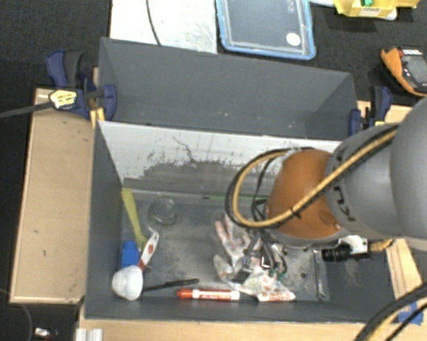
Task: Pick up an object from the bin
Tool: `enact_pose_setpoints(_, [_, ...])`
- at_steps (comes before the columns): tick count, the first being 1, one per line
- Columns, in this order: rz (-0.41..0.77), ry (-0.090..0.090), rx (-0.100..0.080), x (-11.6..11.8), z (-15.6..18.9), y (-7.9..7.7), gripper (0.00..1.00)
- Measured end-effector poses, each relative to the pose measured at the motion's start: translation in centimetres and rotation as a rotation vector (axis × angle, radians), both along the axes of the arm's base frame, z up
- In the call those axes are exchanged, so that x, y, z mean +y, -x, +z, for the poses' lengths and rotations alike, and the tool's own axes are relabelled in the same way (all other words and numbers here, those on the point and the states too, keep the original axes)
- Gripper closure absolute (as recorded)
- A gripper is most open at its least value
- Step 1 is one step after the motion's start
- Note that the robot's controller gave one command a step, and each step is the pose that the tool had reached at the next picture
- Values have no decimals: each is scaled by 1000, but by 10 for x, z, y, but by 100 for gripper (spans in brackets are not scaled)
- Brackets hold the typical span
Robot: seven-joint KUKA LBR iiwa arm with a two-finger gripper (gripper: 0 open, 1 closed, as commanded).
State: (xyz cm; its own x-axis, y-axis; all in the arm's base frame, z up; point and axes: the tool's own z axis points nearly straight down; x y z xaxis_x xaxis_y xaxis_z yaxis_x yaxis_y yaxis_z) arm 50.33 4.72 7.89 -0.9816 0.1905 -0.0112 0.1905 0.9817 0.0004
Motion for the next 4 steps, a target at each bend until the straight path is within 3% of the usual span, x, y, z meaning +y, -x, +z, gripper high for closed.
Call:
enact_pose_setpoints(1, [92,-9,-7,53,-7,-8,100])
enact_pose_setpoints(4, [97,-8,-8,53,22,-7,100])
